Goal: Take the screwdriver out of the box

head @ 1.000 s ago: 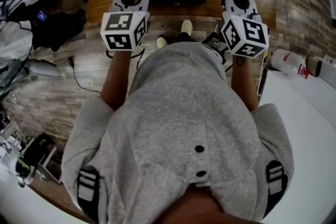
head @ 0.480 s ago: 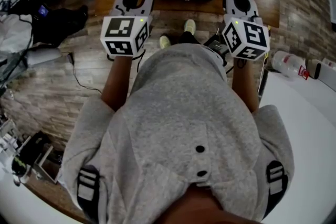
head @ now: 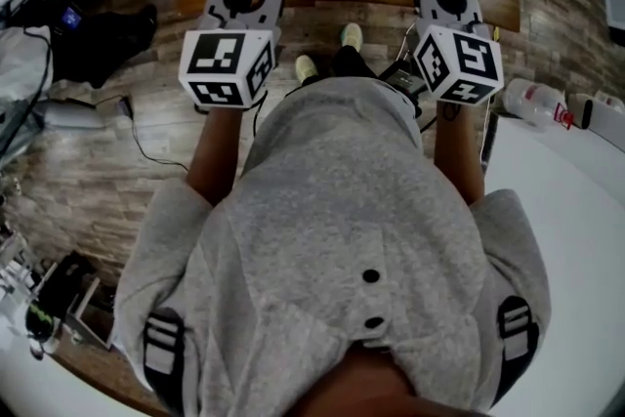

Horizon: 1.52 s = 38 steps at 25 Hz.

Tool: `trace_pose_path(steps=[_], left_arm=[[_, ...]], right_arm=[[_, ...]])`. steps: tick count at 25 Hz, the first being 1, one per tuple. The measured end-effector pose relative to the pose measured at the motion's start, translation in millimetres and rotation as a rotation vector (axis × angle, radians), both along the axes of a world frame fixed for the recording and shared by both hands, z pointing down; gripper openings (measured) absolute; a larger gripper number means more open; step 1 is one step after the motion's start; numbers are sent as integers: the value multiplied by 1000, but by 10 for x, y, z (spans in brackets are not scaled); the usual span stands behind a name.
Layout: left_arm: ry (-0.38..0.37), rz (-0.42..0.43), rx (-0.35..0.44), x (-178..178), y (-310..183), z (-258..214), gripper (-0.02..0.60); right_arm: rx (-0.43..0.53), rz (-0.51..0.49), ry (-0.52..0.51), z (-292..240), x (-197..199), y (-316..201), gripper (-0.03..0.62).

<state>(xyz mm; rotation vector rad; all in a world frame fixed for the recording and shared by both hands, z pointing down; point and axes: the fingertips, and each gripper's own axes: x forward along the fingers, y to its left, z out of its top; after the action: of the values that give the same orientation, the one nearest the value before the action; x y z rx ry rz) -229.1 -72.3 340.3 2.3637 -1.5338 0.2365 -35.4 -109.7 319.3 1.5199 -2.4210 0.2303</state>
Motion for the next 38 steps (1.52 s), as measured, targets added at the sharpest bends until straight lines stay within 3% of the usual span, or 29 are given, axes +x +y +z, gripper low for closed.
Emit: trace_pose_path(steps=[9, 16, 23, 32, 38], left_arm=[[49, 6, 20, 13, 264, -40, 84], [41, -14, 35, 49, 245, -94, 84], [31, -8, 18, 373, 129, -162, 84], [-44, 5, 23, 996, -4, -267, 84], [-74, 17, 6, 1235, -92, -241, 84]], right_arm=[[15, 15, 64, -119, -60, 238, 11], [16, -3, 86, -176, -55, 184, 11], [5, -11, 67, -169, 245, 67, 11], [0, 20, -8, -170, 943, -21, 11], [-9, 31, -29, -132, 1199, -116, 11]])
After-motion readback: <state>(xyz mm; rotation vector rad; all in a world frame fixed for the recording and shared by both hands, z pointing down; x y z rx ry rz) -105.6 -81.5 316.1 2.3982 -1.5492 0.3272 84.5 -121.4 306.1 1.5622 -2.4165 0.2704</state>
